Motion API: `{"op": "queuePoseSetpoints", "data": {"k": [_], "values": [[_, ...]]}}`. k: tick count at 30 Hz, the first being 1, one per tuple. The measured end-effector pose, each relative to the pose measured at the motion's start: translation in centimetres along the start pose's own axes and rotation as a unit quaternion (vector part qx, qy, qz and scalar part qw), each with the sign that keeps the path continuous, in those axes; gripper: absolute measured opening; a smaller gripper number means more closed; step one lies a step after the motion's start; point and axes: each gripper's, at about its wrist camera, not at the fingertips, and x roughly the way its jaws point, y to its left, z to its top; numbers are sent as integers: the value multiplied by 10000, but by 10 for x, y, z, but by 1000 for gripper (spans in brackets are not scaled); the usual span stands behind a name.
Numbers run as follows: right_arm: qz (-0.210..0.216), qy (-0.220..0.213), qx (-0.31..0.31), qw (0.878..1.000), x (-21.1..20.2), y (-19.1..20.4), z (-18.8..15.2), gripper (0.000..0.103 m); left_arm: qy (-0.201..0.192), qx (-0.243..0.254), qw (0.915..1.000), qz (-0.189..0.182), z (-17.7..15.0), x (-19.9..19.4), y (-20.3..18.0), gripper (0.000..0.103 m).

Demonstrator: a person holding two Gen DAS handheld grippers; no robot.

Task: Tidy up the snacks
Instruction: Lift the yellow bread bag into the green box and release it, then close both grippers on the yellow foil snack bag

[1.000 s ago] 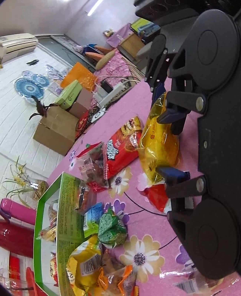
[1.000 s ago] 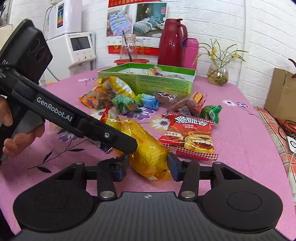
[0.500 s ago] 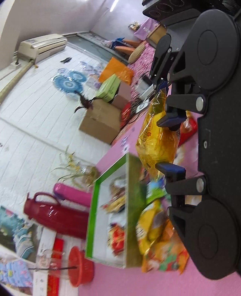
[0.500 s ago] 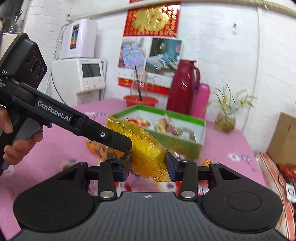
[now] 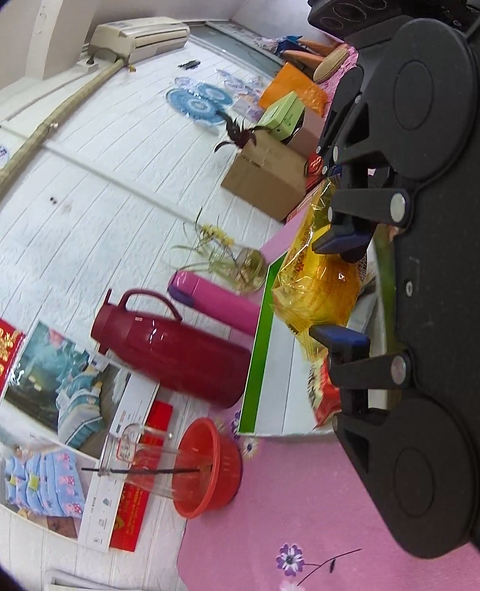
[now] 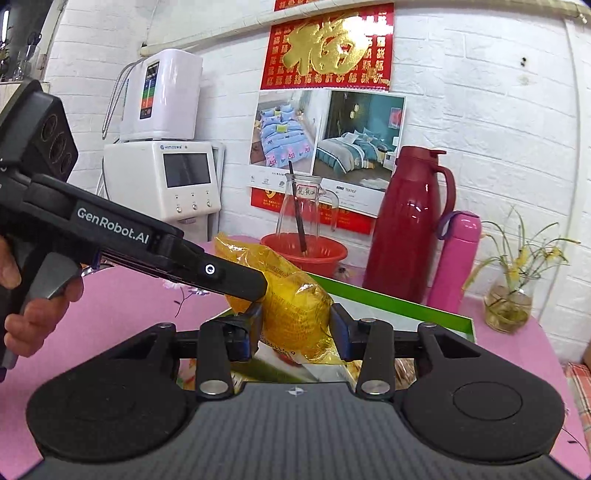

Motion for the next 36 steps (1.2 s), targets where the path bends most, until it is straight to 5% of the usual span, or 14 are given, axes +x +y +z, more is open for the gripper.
{"op": "queuePoseSetpoints", "data": {"k": [4, 6, 7, 8, 25, 36], "values": [[85, 159, 86, 9998, 28, -6, -5, 69, 93, -69, 9998, 139, 0, 18, 18, 12], [77, 311, 80, 9995, 43, -7, -11, 73, 180, -121, 9994, 285, -4, 27, 27, 48], [37, 441, 42, 9990, 51, -6, -14, 87, 199, -174, 9989, 397, -7, 30, 31, 88], [-66, 589, 13, 9982, 57, -5, -18, 98, 191, -199, 9982, 526, -9, 32, 33, 103], [-207, 348, 109, 9991, -19, 12, -14, 103, 76, 104, 9981, 597, -24, -26, -13, 103], [-59, 823, 16, 9966, -47, 40, -48, 103, 504, 3, 9971, 578, -70, -40, -25, 103]]}}
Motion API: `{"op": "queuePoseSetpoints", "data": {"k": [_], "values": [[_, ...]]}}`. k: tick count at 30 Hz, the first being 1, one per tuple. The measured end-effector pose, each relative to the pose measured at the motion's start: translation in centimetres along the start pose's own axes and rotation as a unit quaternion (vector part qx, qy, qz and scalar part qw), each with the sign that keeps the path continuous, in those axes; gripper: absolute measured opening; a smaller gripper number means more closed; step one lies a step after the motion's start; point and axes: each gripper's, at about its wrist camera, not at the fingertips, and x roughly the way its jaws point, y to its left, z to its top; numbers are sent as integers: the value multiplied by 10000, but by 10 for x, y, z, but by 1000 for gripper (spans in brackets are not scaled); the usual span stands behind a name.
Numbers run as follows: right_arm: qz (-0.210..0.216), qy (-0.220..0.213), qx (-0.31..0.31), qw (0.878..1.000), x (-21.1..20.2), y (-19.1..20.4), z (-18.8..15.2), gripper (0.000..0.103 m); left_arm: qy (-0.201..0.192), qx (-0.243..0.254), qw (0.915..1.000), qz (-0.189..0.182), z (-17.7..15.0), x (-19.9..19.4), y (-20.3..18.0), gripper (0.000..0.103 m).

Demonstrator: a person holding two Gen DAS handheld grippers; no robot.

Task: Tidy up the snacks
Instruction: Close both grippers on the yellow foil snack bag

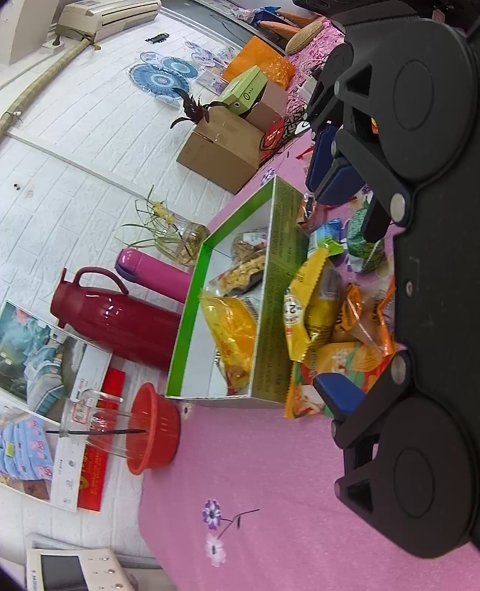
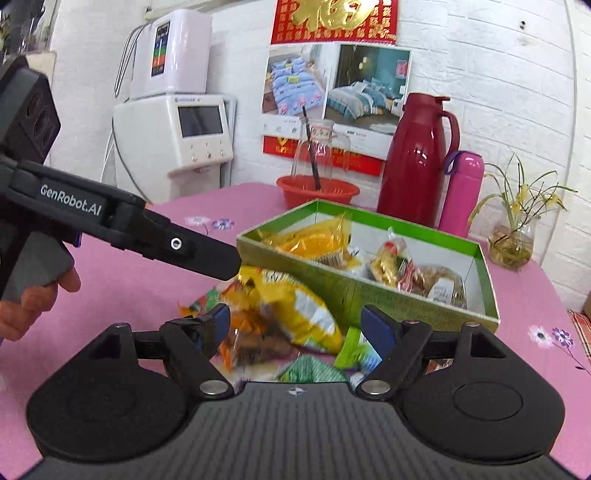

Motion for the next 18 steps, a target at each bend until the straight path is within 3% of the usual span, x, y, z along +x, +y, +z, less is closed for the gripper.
{"op": "queuePoseSetpoints", "data": {"k": [13, 18], "values": [[-186, 187, -26, 9996, 41, 10, 11, 103, 105, -85, 9998, -121, 20, 34, 18, 103], [-229, 340, -89, 9991, 60, 14, 14, 103, 317, -202, 9990, -231, 24, 54, 30, 102]]}}
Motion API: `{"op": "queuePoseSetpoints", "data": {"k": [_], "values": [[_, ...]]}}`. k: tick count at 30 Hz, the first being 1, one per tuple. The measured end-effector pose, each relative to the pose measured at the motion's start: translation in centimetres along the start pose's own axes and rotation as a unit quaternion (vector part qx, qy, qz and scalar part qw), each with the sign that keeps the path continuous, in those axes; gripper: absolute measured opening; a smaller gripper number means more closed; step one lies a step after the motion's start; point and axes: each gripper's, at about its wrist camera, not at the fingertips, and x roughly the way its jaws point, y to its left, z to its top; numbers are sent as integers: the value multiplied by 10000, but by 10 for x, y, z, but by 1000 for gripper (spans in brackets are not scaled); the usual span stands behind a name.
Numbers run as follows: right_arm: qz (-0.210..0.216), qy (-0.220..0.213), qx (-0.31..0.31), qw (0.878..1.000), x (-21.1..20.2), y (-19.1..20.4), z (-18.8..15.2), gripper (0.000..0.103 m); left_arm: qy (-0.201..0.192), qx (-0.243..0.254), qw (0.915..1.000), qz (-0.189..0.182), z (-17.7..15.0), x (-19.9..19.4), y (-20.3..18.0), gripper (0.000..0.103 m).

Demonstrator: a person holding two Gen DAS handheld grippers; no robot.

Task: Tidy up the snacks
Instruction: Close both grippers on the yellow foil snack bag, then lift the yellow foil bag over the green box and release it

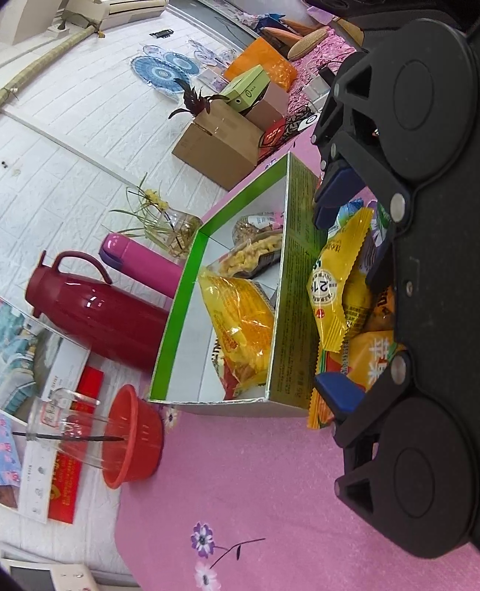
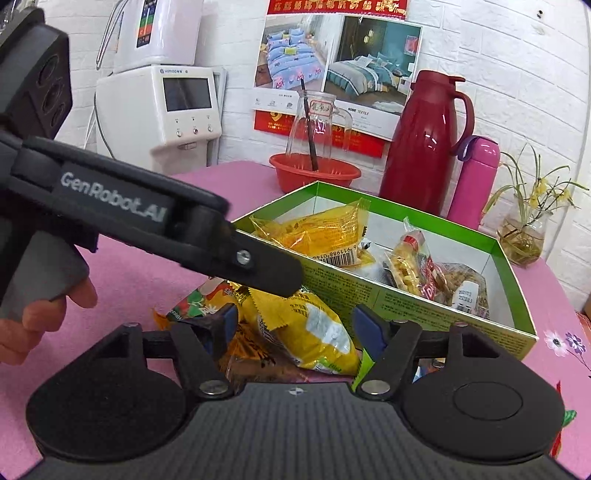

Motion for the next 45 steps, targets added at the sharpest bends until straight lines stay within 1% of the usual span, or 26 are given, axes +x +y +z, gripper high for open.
{"op": "queuePoseSetpoints", "data": {"k": [1, 2, 4, 5, 6, 7, 8, 9, 11, 14, 17, 20, 24, 27, 28, 29, 30, 31, 33, 35, 37, 39, 41, 45], "values": [[-1, 33, 1, 10000, 3, 0, 1, 96, 67, -6, 10000, -43, 1, 4, 2, 94], [9, 63, 9, 10000, 6, 0, 2, 91, 123, -18, 9999, -72, 1, 7, 5, 82], [77, 123, 33, 9999, 10, 1, 3, 90, 210, -91, 9996, -135, 0, 13, 10, 73], [78, 148, 31, 9999, 11, 2, 4, 88, 243, -159, 9994, -207, -1, 15, 12, 60], [62, 161, -7, 9999, 12, 4, 4, 85, 265, -233, 9989, -293, -2, 17, 14, 50], [42, 167, -78, 9998, 12, 6, 3, 79, 284, -292, 9985, -370, -2, 17, 16, 39], [-7, 164, -151, 9998, 11, 9, 3, 73, 283, -305, 9983, -409, -3, 17, 16, 35], [-64, 169, -210, 9996, 11, 11, 2, 71, 279, -271, 9983, -423, -4, 15, 15, 35], [-99, 186, -217, 9995, 10, 12, 1, 65, 285, -255, 9984, -405, -6, 12, 13, 35], [5, 149, -137, 9998, 3, 11, 0, 59, 308, -458, 9973, -485, -13, 3, 13, 34], [138, 82, -153, 9998, -9, 14, -4, 52, 287, -489, 9968, -559, -19, -10, 9, 32], [230, 8, -355, 9991, -23, 22, -8, 49, 243, -373, 9975, -542, -26, -25, 0, 32], [399, 5, -413, 9983, -34, 27, -12, 50, 211, -250, 9984, -457, -34, -35, -8, 32], [432, 36, -484, 9979, -36, 30, -16, 50, 252, -277, 9984, -433, -37, -34, -6, 49], [422, 44, -523, 9977, -35, 31, -16, 51, 253, -274, 9986, -369, -38, -32, -6, 70], [404, 58, -551, 9976, -34, 32, -17, 54, 248, -286, 9988, -315, -38, -31, -5, 89], [393, 77, -559, 9976, -32, 32, -17, 54, 225, -315, 9989, -274, -38, -30, -4, 92], [376, 91, -552, 9977, -31, 32, -17, 55, 224, -326, 9989, -255, -37, -27, -2, 93], [340, 109, -568, 9977, -28, 32, -17, 61, 225, -346, 9987, -286, -36, -24, 0, 94], [291, 148, -589, 9977, -25, 33, -17, 74, 219, -371, 9987, -267, -34, -22, 3, 93], [259, 165, -593, 9978, -22, 32, -17, 79, 233, -403, 9985, -300, -32, -23, 9, 94], [271, 184, -568, 9978, -20, 30, -17, 79, 235, -486, 9980, -338, -28, -25, 16, 94], [285, 191, -555, 9979, -18, 29, -17, 82, 238, -543, 9973, -425, -24, -27, 20, 94], [294, 178, -561, 9978, -14, 28, -16, 83, 287, -357, 9975, -546, -18, -24, 18, 90]]}}
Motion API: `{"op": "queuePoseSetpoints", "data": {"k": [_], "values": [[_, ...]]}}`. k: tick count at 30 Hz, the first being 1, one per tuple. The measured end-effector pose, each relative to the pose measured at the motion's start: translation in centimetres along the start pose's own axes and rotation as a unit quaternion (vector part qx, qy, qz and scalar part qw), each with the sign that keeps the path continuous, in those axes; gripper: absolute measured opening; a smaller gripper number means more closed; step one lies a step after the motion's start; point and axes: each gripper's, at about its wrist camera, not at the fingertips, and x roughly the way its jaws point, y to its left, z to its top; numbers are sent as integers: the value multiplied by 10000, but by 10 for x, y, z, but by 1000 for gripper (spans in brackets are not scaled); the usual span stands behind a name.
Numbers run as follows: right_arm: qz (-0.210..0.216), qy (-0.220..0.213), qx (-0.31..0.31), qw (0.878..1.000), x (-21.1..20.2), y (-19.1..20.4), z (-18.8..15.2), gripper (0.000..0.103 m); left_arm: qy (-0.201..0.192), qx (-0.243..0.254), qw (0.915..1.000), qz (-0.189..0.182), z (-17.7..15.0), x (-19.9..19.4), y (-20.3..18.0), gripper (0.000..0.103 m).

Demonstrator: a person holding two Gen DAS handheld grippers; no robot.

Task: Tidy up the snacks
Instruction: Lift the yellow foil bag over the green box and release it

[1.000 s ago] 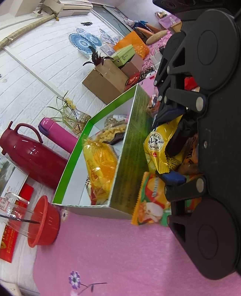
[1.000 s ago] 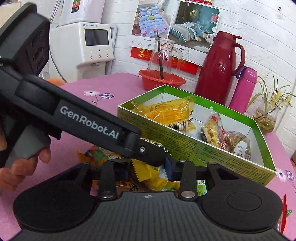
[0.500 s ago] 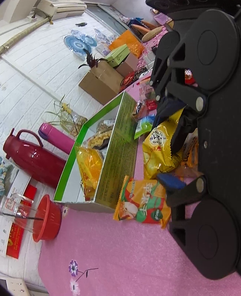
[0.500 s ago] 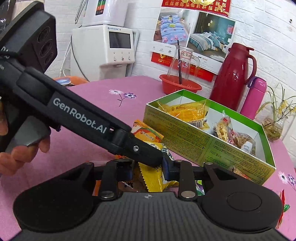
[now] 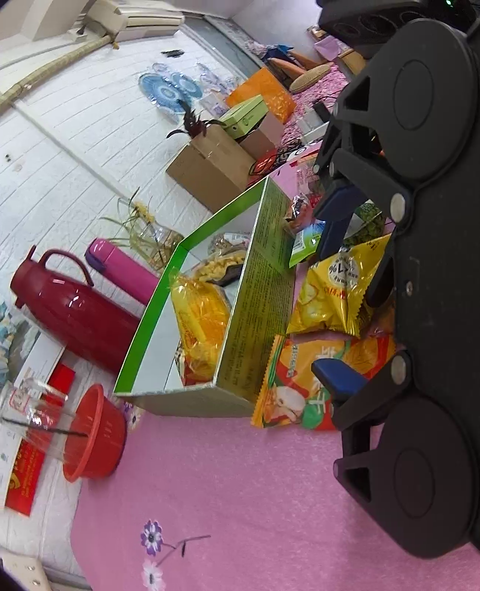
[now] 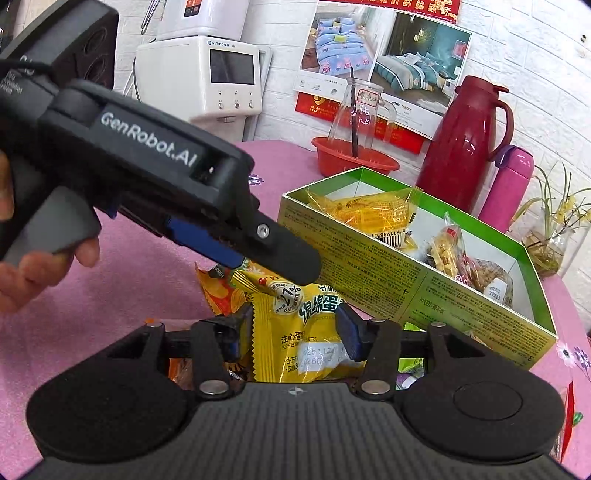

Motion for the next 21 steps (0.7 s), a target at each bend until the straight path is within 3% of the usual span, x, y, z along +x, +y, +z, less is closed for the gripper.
{"op": "queuePoseSetpoints", "data": {"k": [4, 6, 7, 12, 15, 17, 21], "values": [[-7, 40, 2, 10000, 5, -3, 3, 86, 187, 206, 9996, -3, -2, 13, -3, 88], [-12, 67, 36, 10000, 4, -5, 3, 93, 253, 225, 9994, 76, -3, 18, 0, 88], [-48, 115, 47, 9999, 4, -6, 2, 103, 299, 193, 9993, 73, -4, 22, 3, 88], [-114, 401, 134, 9990, 12, -13, -2, 103, 340, 108, 9994, 11, -1, 28, 6, 88], [106, 632, 536, 9965, 21, -24, -2, 103, 407, 148, 9991, -35, -1, 32, 4, 85], [192, 756, 796, 9938, 26, -30, -1, 103, 527, 200, 9983, -116, -2, 36, 0, 64], [280, 791, 996, 9915, 29, -31, -3, 100, 623, 279, 9977, 47, -10, 48, -4, 45]]}}
